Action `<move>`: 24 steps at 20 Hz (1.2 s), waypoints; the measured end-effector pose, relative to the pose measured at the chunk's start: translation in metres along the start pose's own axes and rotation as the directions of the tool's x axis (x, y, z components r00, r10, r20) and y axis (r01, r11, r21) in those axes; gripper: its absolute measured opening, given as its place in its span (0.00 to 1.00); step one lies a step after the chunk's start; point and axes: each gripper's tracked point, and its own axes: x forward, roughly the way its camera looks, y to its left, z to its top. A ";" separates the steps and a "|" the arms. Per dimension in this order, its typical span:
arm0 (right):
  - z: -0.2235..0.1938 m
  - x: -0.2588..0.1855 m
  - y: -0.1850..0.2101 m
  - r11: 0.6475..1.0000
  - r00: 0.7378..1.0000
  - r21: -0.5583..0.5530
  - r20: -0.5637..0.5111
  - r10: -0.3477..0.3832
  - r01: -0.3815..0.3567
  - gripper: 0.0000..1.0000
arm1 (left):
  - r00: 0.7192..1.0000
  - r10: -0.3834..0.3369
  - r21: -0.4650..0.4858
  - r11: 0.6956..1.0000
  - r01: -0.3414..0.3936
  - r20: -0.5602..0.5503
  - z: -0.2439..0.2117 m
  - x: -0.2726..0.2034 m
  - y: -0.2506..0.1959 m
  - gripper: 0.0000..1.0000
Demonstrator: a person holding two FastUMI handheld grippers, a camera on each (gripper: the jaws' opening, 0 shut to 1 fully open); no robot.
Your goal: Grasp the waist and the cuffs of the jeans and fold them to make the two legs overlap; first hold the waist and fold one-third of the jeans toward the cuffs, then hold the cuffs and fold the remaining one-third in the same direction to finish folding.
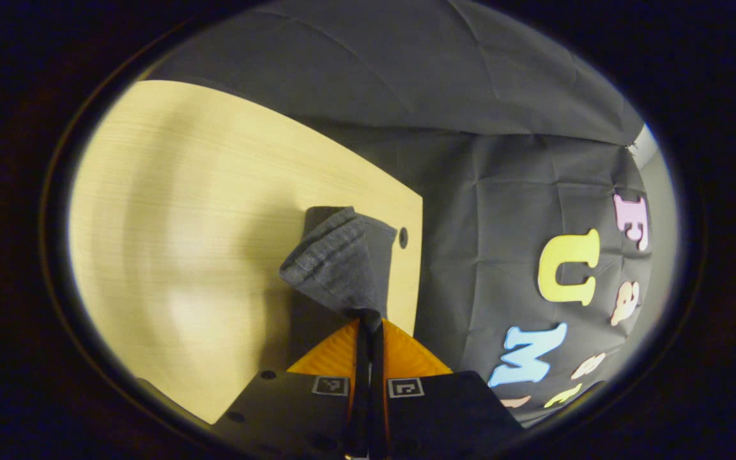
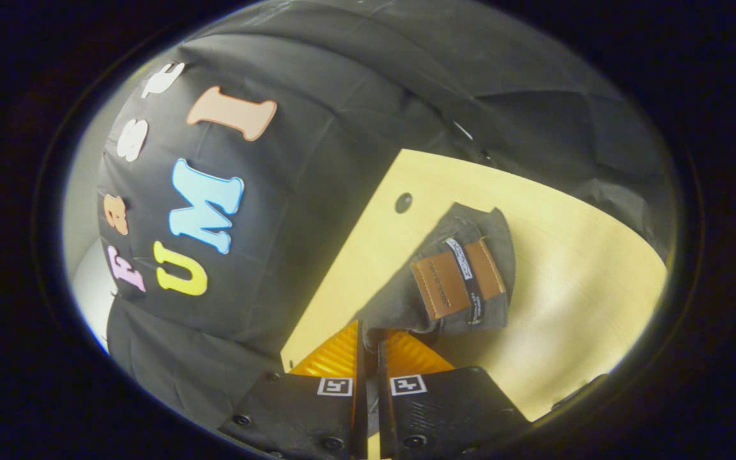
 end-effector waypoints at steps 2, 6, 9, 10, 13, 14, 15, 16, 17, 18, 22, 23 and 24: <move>0.013 0.020 0.001 1.000 1.000 -0.008 -0.020 -0.004 0.004 0.06 | 1.000 0.019 0.042 0.999 -0.019 0.000 0.001 0.031 -0.016 0.08; 0.042 0.079 -0.028 0.995 0.996 0.082 -0.068 -0.049 0.054 0.06 | 0.998 0.055 0.102 0.993 -0.053 -0.008 0.002 0.099 -0.052 0.08; 0.049 0.123 -0.077 0.976 0.983 0.142 -0.104 -0.154 0.168 0.06 | 0.988 0.152 0.213 0.965 -0.152 0.013 0.003 0.150 -0.035 0.08; 0.047 0.135 -0.087 0.968 0.976 0.151 -0.115 -0.185 0.201 0.06 | 0.984 0.180 0.246 0.953 -0.179 0.019 0.003 0.164 -0.028 0.08; 0.045 0.167 -0.100 0.958 0.972 0.184 -0.125 -0.200 0.221 0.11 | 0.968 0.246 0.315 0.917 -0.246 0.040 -0.003 0.200 -0.013 0.08; 0.043 0.173 -0.105 0.953 0.970 0.198 -0.137 -0.203 0.228 0.08 | 0.960 0.276 0.339 0.900 -0.276 0.047 -0.005 0.212 -0.003 0.08; 0.040 0.176 -0.111 0.949 0.964 0.196 -0.145 -0.221 0.247 0.12 | 0.949 0.310 0.359 0.881 -0.309 0.056 -0.004 0.219 0.008 0.08; 0.038 0.176 -0.114 0.950 0.963 0.180 -0.138 -0.232 0.255 0.14 | 0.938 0.343 0.381 0.860 -0.338 0.059 -0.008 0.223 0.017 0.08; 0.041 0.173 -0.110 0.959 0.968 0.155 -0.113 -0.223 0.239 0.18 | 0.939 0.337 0.409 0.850 -0.332 0.063 -0.012 0.226 0.017 0.09; 0.042 0.169 -0.106 0.968 0.974 0.123 -0.080 -0.211 0.220 0.25 | 0.940 0.331 0.447 0.831 -0.330 0.080 -0.013 0.224 0.014 0.14; 0.062 0.128 -0.094 0.974 0.973 -0.011 0.059 -0.225 0.226 0.60 | 0.961 0.247 0.589 0.761 -0.272 0.124 -0.018 0.214 -0.019 0.40; 0.069 0.118 -0.095 0.970 0.966 -0.033 0.099 -0.238 0.242 0.65 | 0.965 0.225 0.623 0.737 -0.260 0.136 -0.020 0.209 -0.023 0.49; 0.071 0.105 -0.097 0.962 0.956 -0.051 0.134 -0.260 0.268 0.70 | 0.966 0.212 0.656 0.709 -0.257 0.149 -0.021 0.203 -0.028 0.61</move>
